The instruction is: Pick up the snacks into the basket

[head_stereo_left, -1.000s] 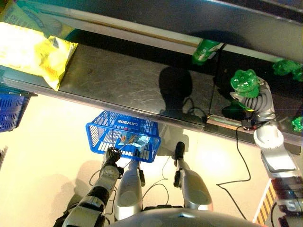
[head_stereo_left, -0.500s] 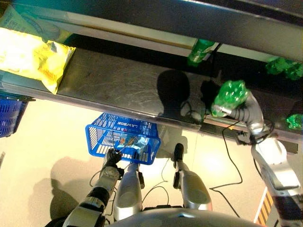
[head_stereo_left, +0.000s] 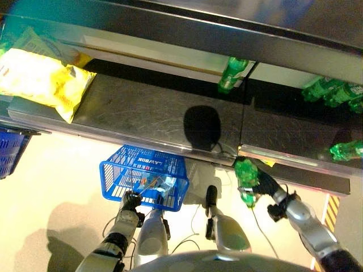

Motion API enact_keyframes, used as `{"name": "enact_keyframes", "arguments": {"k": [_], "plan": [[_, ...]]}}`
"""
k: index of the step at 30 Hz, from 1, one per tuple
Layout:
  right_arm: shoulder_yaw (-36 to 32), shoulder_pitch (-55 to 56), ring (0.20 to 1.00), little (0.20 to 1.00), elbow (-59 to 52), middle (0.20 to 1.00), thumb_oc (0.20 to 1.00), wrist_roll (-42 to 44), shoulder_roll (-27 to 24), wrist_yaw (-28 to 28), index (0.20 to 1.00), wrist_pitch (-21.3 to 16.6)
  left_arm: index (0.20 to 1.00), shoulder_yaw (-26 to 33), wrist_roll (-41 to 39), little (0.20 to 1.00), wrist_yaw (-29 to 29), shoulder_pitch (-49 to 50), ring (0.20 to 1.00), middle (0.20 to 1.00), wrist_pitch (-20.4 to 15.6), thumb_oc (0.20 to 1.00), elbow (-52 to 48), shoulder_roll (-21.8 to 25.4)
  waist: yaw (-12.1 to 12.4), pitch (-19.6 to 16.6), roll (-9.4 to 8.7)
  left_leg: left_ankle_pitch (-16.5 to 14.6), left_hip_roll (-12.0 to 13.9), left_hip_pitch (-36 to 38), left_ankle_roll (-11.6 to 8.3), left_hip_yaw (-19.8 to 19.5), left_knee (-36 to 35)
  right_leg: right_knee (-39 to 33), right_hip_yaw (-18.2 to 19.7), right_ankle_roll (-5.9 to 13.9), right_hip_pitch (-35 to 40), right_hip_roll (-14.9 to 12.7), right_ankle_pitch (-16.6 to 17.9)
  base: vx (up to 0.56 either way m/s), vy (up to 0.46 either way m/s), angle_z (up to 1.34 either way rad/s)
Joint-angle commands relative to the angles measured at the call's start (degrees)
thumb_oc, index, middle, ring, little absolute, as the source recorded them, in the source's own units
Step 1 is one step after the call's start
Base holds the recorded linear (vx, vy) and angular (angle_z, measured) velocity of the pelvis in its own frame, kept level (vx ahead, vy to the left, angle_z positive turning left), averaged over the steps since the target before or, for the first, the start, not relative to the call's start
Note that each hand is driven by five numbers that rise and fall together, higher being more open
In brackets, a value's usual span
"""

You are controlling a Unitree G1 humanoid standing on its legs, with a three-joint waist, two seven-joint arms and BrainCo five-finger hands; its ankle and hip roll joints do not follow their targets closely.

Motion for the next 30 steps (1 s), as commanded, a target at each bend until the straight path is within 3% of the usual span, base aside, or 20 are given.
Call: {"name": "enact_keyframes", "arguments": {"k": [1,8,15,18,22,30], "plan": [[-2.2,-3.9,0.2,0.2,-6.9,0.2,0.2,-0.8,-1.1,-0.9,0.2,-4.3,0.2,0.3,-0.1,0.2,0.6,-1.7,0.2,0.2,-0.6,0.2,3.3,1.8,-0.3,-0.9,-1.28,-4.4,-0.9,3.1,-0.45,0.6,0.0,1.4,1.6,4.17,-1.7,-1.3,-0.8,0.01,-0.01,-0.07],[-3.3,-4.2,0.2,0.2,-9.0,0.2,0.2,-1.5,-0.9,-1.1,0.2,-5.2,0.2,-0.3,0.0,0.2,0.6,-1.7,0.2,0.2,-1.0,0.2,3.5,1.5,-0.3,-1.2,-1.29,-4.5,-0.8,3.3,-0.45,0.4,0.0,1.3,1.5,4.16,-1.4,-1.2,-0.8,0.0,-0.003,-0.02],[0.0,-7.1,0.2,0.2,-2.6,0.2,0.2,-15.9,-1.8,-5.2,0.2,-4.1,0.2,-2.6,-2.0,0.2,1.4,-1.8,0.2,0.2,-2.8,0.2,-2.8,1.0,-0.1,-1.1,-1.31,-4.5,-0.8,3.0,-0.3,0.2,0.0,1.3,1.4,4.22,-1.8,-1.3,-0.7,-0.01,-0.002,0.0],[7.1,-16.9,0.2,0.2,14.8,0.2,0.2,-26.2,2.6,-11.2,0.2,0.2,0.2,-8.1,-4.5,0.2,0.6,-2.7,0.2,0.2,-5.0,0.2,-14.2,1.8,0.8,0.7,-0.71,-3.8,-1.0,1.5,-0.08,-0.3,0.0,1.4,1.1,4.21,-3.2,-1.4,-0.1,-0.06,-0.013,0.0],[13.8,-27.6,0.2,0.2,27.2,0.2,0.2,-29.9,8.5,-14.5,0.2,3.0,0.2,-12.4,-7.1,0.2,-0.7,-6.1,0.2,0.2,-4.9,0.2,-21.5,1.7,1.7,2.8,0.01,-3.0,-1.3,-0.3,-0.02,-0.9,0.0,1.5,1.0,4.09,-4.8,-1.6,0.7,-0.07,-0.003,0.0],[22.1,-41.4,0.2,0.2,38.9,0.2,0.2,-26.5,18.7,-18.0,0.2,4.0,0.2,-19.5,-10.8,0.2,0.6,-18.2,0.2,0.2,-5.1,0.2,-24.8,-2.3,2.0,5.5,0.4,-1.3,-1.5,-5.0,-0.5,-1.4,0.0,1.2,0.8,4.17,-8.9,-1.7,2.3,-0.07,0.005,0.08]]}}
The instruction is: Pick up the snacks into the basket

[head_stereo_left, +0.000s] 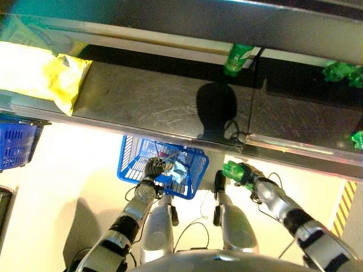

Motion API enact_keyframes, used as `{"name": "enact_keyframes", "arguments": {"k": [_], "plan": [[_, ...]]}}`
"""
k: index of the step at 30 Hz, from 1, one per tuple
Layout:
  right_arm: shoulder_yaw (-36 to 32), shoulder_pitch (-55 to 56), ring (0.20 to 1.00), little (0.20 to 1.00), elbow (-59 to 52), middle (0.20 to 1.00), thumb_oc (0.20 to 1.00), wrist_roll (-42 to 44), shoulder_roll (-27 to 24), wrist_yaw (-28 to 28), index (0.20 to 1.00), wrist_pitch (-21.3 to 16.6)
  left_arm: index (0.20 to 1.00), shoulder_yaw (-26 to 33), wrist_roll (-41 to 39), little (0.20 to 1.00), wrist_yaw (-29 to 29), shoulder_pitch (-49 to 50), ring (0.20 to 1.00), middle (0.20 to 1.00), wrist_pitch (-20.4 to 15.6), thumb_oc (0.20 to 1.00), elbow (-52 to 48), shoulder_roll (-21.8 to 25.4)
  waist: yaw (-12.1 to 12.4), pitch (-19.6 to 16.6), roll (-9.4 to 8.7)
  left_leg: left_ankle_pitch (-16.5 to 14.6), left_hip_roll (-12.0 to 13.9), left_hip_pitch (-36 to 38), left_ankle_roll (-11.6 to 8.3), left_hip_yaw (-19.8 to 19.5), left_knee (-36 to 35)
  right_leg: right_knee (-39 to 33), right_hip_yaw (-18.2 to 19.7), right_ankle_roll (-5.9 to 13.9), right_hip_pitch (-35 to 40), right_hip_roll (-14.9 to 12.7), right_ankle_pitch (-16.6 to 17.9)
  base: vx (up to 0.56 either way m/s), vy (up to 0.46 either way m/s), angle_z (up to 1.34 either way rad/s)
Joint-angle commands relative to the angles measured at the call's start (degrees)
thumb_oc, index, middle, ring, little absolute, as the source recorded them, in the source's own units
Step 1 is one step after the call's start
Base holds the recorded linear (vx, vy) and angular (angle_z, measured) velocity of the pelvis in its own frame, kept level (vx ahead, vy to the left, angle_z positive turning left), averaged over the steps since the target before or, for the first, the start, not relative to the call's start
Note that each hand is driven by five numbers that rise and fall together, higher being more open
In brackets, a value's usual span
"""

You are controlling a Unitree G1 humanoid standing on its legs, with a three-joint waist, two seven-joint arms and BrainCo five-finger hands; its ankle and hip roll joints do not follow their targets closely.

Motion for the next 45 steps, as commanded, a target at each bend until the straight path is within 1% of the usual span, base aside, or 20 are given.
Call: {"name": "enact_keyframes", "arguments": {"k": [1,3,4,8,14,18,20,22,23,25,26,27,28,29,30,33,35,36,37,45], "plan": [[3.5,-6.8,0.2,0.2,-0.1,0.2,0.2,3.1,4.9,-3.2,0.2,-1.6,0.2,-2.4,-3.3,0.2,2.5,-10.0,0.2,0.2,-4.6,0.2,-3.4,-2.6,1.1,-0.7,-3.91,-2.2,-1.2,-0.4,-1.11,0.0,0.0,1.1,1.9,4.99,-4.9,-2.1,1.4,-0.05,-0.005,0.1],[4.0,-7.8,0.2,0.2,0.5,0.2,0.2,3.5,5.5,-3.5,0.2,-1.8,0.2,-2.4,-3.7,0.2,2.9,-11.5,0.2,0.2,-4.5,0.2,-3.0,-3.0,1.1,-0.5,-3.94,-1.9,-1.2,-1.0,-1.23,-0.1,0.0,1.1,1.9,4.97,-5.5,-2.1,1.6,-0.05,-0.004,0.05],[5.6,-9.5,0.2,0.2,1.9,0.2,0.2,3.9,7.1,-3.7,0.2,-1.9,0.2,-3.3,-4.8,0.2,3.8,-14.7,0.2,0.2,-4.6,0.2,-2.4,-4.2,1.0,0.2,-4.0,-1.5,-0.9,-2.2,-1.52,-0.3,0.0,1.0,1.6,5.05,-6.5,-2.3,2.0,-0.05,0.0,0.01],[7.7,-13.1,0.2,0.2,4.6,0.2,0.2,5.3,10.5,-4.4,0.2,-2.2,0.2,-4.6,-7.2,0.2,5.1,-18.2,0.2,0.2,-5.1,0.2,-1.9,-6.9,1.1,1.4,-3.92,-0.7,-0.8,-4.3,-1.93,-0.6,0.0,0.9,1.0,5.12,-8.3,-2.4,2.6,-0.04,-0.002,0.05],[8.6,-18.0,0.2,0.2,6.4,0.2,0.2,7.7,12.8,-5.9,0.2,-2.3,0.2,-7.0,-8.3,0.2,6.5,-19.9,0.2,0.2,-5.2,0.2,-1.3,-10.6,1.6,3.0,-4.13,-0.2,-0.8,-5.7,-2.1,-1.0,0.0,1.1,0.7,5.1,-9.6,-2.6,3.1,-0.03,-0.001,0.07],[8.2,-22.0,0.2,0.2,11.6,0.2,0.2,9.0,15.3,-7.7,0.2,-2.4,0.2,-10.3,-8.6,0.2,6.2,-20.1,0.2,0.2,-5.5,0.2,-1.7,-13.0,2.4,3.9,-3.78,0.0,-1.0,-6.8,-2.15,-1.2,0.0,1.0,0.5,5.11,-10.5,-2.8,3.5,-0.03,0.001,0.01],[6.8,-25.4,0.2,0.2,16.1,0.2,0.2,11.0,16.5,-8.7,0.2,-2.3,0.2,-12.7,-9.3,0.2,5.7,-19.7,0.2,0.2,-6.2,0.2,-3.9,-13.7,3.5,3.9,-2.95,0.3,-1.4,-8.3,-2.16,-1.6,0.0,0.9,0.3,5.22,-11.7,-3.0,3.8,-0.03,0.011,0.02],[5.0,-27.9,0.2,0.2,19.1,0.2,0.2,12.3,16.0,-9.8,0.2,-2.2,0.2,-14.1,-10.0,0.2,4.8,-19.0,0.2,0.2,-6.7,0.2,-8.6,-12.7,4.5,3.9,-2.08,0.5,-1.7,-9.5,-2.09,-1.7,0.0,0.8,0.0,5.33,-12.8,-3.2,4.1,-0.02,0.008,0.05],[5.0,-27.9,0.2,0.2,19.1,0.2,0.2,12.3,16.0,-9.8,0.2,-2.2,0.2,-14.1,-10.0,0.2,4.8,-19.0,0.2,0.2,-6.7,0.2,-8.6,-12.7,4.5,3.9,-2.09,0.5,-1.7,-9.5,-2.09,-1.7,0.0,0.8,0.0,5.33,-12.8,-3.2,4.1,-0.02,0.005,0.14],[3.6,-30.3,0.2,0.2,23.2,0.2,0.2,12.3,14.7,-11.0,0.2,-1.6,0.2,-15.7,-11.6,0.2,3.4,-17.7,0.2,0.2,-7.2,0.2,-14.6,-11.2,5.8,3.9,-0.84,0.6,-2.0,-10.7,-2.0,-2.0,0.0,0.7,-0.3,5.51,-13.7,-3.4,4.3,-0.02,0.024,0.12],[2.4,-31.6,0.2,0.2,25.5,0.2,0.2,12.2,13.2,-11.7,0.2,-1.0,0.2,-16.8,-12.5,0.2,2.5,-17.0,0.2,0.2,-7.6,0.2,-19.2,-10.1,6.9,3.9,0.29,0.7,-2.3,-11.7,-1.89,-2.2,0.0,0.6,-0.6,5.63,-14.6,-3.7,4.6,-0.01,0.029,0.09],[2.4,-31.6,0.2,0.2,25.5,0.2,0.2,12.2,13.2,-11.7,0.2,-1.0,0.2,-16.8,-12.5,0.2,2.5,-17.0,0.2,0.2,-7.6,0.2,-19.2,-10.1,6.9,3.9,0.29,0.7,-2.3,-11.7,-1.89,-2.2,0.0,0.7,-0.6,5.63,-14.6,-3.7,4.6,-0.02,0.049,0.05],[2.4,-32.9,0.2,0.2,27.6,0.2,0.2,10.5,11.3,-12.6,0.2,0.0,0.2,-17.5,-13.5,0.2,1.6,-16.8,0.2,0.2,-7.6,0.2,-23.2,-9.0,8.0,3.9,1.58,0.8,-2.7,-13.0,-1.88,-2.4,0.0,0.6,-1.0,5.88,-15.6,-4.2,4.8,-0.01,0.031,0.04],[2.4,-32.9,0.2,0.2,27.6,0.2,0.2,10.4,11.3,-12.6,0.2,0.0,0.2,-17.5,-13.5,0.2,1.6,-16.8,0.2,0.2,-7.5,0.2,-23.3,-9.0,8.0,3.9,1.59,0.9,-2.7,-13.0,-1.88,-2.4,0.0,0.6,-1.0,5.88,-15.7,-4.2,4.9,-0.02,0.061,0.08],[4.2,-33.7,0.2,0.2,28.8,0.2,0.2,6.7,10.2,-12.4,0.2,1.0,0.2,-17.6,-15.0,0.2,0.8,-17.3,0.2,0.2,-7.6,0.2,-25.9,-8.7,8.6,3.9,2.62,0.9,-3.1,-14.2,-1.87,-2.5,0.0,0.6,-1.4,5.97,-16.6,-4.5,5.1,-0.01,0.044,0.11],[6.1,-34.5,0.2,0.2,30.5,0.2,0.2,2.1,9.8,-10.2,0.2,2.4,0.2,-17.2,-16.2,0.2,-0.3,-18.3,0.2,0.2,-7.4,0.2,-29.1,-8.9,9.3,3.9,3.69,1.0,-3.7,-15.6,-1.83,-2.6,0.0,0.5,-1.6,6.2,-17.9,-4.9,5.4,0.0,0.043,0.09],[5.2,-35.1,0.2,0.2,30.7,0.2,0.2,2.0,9.4,-10.7,0.2,2.6,0.2,-17.1,-16.9,0.2,-0.5,-18.7,0.2,0.2,-7.4,0.2,-30.6,-9.6,9.5,3.9,4.23,1.0,-4.1,-16.5,-1.82,-2.5,0.0,0.4,-1.7,6.32,-18.6,-5.2,5.6,0.0,0.043,0.1],[4.6,-34.7,0.959,0.959,30.0,0.959,0.959,2.9,9.2,-11.3,0.959,2.4,0.2,-17.0,-17.3,0.2,-0.8,-18.8,0.2,0.2,-7.4,0.2,-31.2,-9.9,9.6,3.9,4.52,1.1,-4.2,-16.9,-1.83,-2.6,0.0,0.4,-1.7,6.4,-19.0,-5.4,5.7,0.01,0.041,0.09],[4.0,-34.3,1.0,1.0,29.3,1.0,1.0,3.8,9.2,-11.6,1.0,2.0,0.2,-16.8,-17.3,0.2,-0.8,-18.8,0.2,0.2,-7.3,0.2,-31.4,-10.1,9.5,3.9,4.62,1.1,-4.3,-17.1,-1.82,-2.6,0.0,0.4,-1.7,6.45,-19.1,-5.5,5.7,0.02,0.04,0.11],[1.9,-32.3,1.0,1.0,23.8,1.0,1.0,10.0,12.6,-13.3,1.0,-0.3,0.2,-16.2,-18.2,0.2,0.5,-18.3,0.2,0.2,-6.8,0.2,-28.0,-11.6,8.9,3.9,4.11,0.8,-4.6,-16.5,-1.73,-2.3,0.0,0.3,-1.8,6.78,-18.5,-6.0,5.7,0.01,0.016,0.03]]}}
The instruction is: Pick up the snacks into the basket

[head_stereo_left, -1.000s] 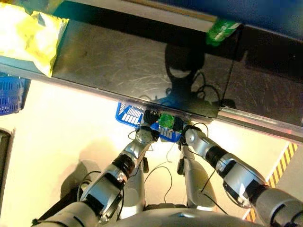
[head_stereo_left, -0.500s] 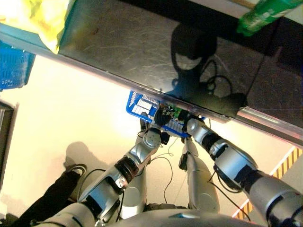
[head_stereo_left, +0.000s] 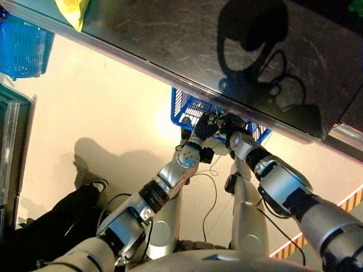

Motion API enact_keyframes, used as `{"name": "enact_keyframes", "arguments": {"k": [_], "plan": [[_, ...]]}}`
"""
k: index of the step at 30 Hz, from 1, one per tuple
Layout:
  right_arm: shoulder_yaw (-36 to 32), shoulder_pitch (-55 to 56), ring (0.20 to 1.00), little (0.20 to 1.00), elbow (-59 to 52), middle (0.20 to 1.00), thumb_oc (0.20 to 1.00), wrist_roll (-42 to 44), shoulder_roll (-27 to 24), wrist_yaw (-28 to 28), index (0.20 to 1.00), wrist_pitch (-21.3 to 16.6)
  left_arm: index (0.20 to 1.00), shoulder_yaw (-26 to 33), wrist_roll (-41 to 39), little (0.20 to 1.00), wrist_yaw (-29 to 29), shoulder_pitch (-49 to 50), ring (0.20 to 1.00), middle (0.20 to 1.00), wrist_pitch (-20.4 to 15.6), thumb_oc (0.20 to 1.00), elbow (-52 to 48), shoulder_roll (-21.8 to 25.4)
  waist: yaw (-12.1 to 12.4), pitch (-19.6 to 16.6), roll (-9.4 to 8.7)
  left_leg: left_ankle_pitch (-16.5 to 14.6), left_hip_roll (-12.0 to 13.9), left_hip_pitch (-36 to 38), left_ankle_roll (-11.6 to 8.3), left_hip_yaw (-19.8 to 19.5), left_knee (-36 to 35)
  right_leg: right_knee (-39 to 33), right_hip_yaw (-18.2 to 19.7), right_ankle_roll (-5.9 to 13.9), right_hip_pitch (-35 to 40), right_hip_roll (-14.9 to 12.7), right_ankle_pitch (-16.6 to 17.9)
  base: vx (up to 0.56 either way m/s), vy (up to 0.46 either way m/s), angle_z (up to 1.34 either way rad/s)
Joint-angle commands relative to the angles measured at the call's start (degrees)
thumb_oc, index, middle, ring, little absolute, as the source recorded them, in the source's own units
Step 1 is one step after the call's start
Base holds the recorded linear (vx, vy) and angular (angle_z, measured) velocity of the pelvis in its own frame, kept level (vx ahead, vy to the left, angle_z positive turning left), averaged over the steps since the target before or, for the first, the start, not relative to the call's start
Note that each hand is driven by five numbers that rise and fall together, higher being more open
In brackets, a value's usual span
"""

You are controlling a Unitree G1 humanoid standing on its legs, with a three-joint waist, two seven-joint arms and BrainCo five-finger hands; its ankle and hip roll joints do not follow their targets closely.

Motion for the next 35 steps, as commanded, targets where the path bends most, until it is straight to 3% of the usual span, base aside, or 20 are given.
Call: {"name": "enact_keyframes", "arguments": {"k": [1,7,12,16,19,23,24,26,27,30,35], "plan": [[-1.3,-1.6,1.0,1.0,-2.0,1.0,1.0,5.8,3.1,-1.6,1.0,-2.9,0.2,-0.5,-1.2,0.2,-0.9,-7.0,0.2,0.2,-7.4,0.2,-7.8,-6.8,0.2,-0.2,1.36,-4.3,0.0,4.4,-3.93,2.6,-0.1,-1.6,2.0,4.38,0.3,-1.2,2.3,0.0,0.0,0.0],[-2.1,6.5,1.0,1.0,-4.3,1.0,1.0,10.1,4.8,-1.0,1.0,-4.4,0.2,3.0,1.2,0.2,2.2,-3.4,0.2,0.2,-6.8,0.2,1.5,-4.5,-1.1,-0.2,-0.75,-4.9,0.5,8.6,-3.95,2.9,-0.1,-1.5,2.2,4.11,4.2,-0.7,1.4,0.0,-0.003,0.03],[-3.5,15.8,1.0,1.0,-5.6,1.0,1.0,11.9,1.5,1.1,1.0,-5.5,0.2,9.5,4.2,0.2,3.9,0.7,0.2,0.2,-6.2,0.2,9.0,-0.6,-2.4,-0.2,-2.41,-6.0,0.7,14.0,-3.58,2.9,-0.1,-1.1,1.7,3.71,9.7,-0.3,0.2,0.03,-0.018,0.03],[-9.5,24.9,1.0,1.0,-9.2,1.0,1.0,15.4,-3.1,2.8,1.0,-6.1,0.2,17.6,6.2,0.2,2.7,5.7,0.2,0.2,-4.5,0.2,17.5,3.2,-3.9,-0.2,-3.9,-7.5,0.8,20.8,-2.74,3.0,-0.1,-0.4,2.2,3.17,15.7,0.3,-1.5,0.05,-0.025,-0.09],[-11.7,27.8,1.0,1.0,-9.5,1.0,1.0,15.6,-3.9,2.9,1.0,-6.0,0.2,19.6,9.0,0.2,2.1,7.4,0.2,0.2,-3.7,0.2,21.4,4.5,-4.3,-1.3,-4.25,-7.8,0.9,22.5,-2.43,3.0,-0.1,-0.2,2.2,2.97,17.4,0.5,-2.2,0.06,-0.016,-0.03],[-21.2,35.6,1.0,1.0,-5.2,1.0,1.0,18.8,-5.4,1.9,1.0,-5.9,0.2,25.2,13.6,0.2,0.6,11.9,0.2,0.2,-1.3,0.2,38.8,5.3,-5.7,-6.7,-5.11,-9.3,1.3,27.2,-2.06,3.4,-0.1,0.5,2.2,2.57,21.5,1.4,-4.4,0.13,-0.033,-0.05],[-21.2,35.6,1.0,1.0,-5.2,1.0,1.0,18.8,-5.4,1.9,1.0,-5.9,0.2,25.2,13.6,0.2,0.6,11.9,0.2,0.2,-1.3,0.2,38.8,5.3,-5.7,-6.9,-5.14,-9.2,1.3,27.0,-2.04,3.3,-0.1,0.5,2.2,2.57,21.3,1.4,-4.3,0.09,-0.021,-0.04],[-26.6,39.4,1.0,1.0,-0.7,1.0,1.0,21.6,-5.6,2.3,1.0,-5.4,0.2,27.4,17.6,0.2,-1.3,14.6,0.2,0.2,0.2,0.2,47.4,4.9,-6.3,-11.0,-5.33,-10.2,1.6,29.4,-1.86,3.5,-0.1,0.4,2.1,2.44,23.7,1.9,-5.4,0.14,-0.031,-0.02],[-26.6,39.4,1.0,1.0,-0.7,1.0,1.0,21.6,-5.6,2.3,1.0,-5.5,0.2,27.4,17.6,0.2,-1.3,14.6,0.2,0.2,0.2,0.2,47.4,4.9,-6.3,-11.0,-5.31,-10.2,1.7,29.5,-1.87,3.6,-0.1,0.4,2.1,2.44,23.7,2.0,-5.4,0.15,-0.023,0.02],[-31.8,44.1,1.0,1.0,5.1,1.0,1.0,22.0,-6.1,3.7,1.0,-4.0,0.2,32.4,19.1,0.2,-4.3,20.1,0.2,0.2,1.7,0.2,55.0,4.7,-6.4,-16.5,-5.15,-11.6,1.8,32.7,-1.74,4.0,-0.1,0.2,2.2,2.39,26.8,2.5,-6.8,0.2,-0.028,-0.02],[-36.4,48.8,1.0,1.0,6.7,1.0,1.0,24.4,-5.2,5.4,1.0,-3.9,0.2,39.4,15.1,0.2,-6.5,25.1,0.2,0.2,1.8,0.2,58.7,4.8,-6.4,-21.8,-5.23,-13.3,2.1,36.2,-1.59,4.2,-0.1,0.6,2.3,2.32,30.2,2.9,-8.8,0.14,-0.023,-0.09]]}}
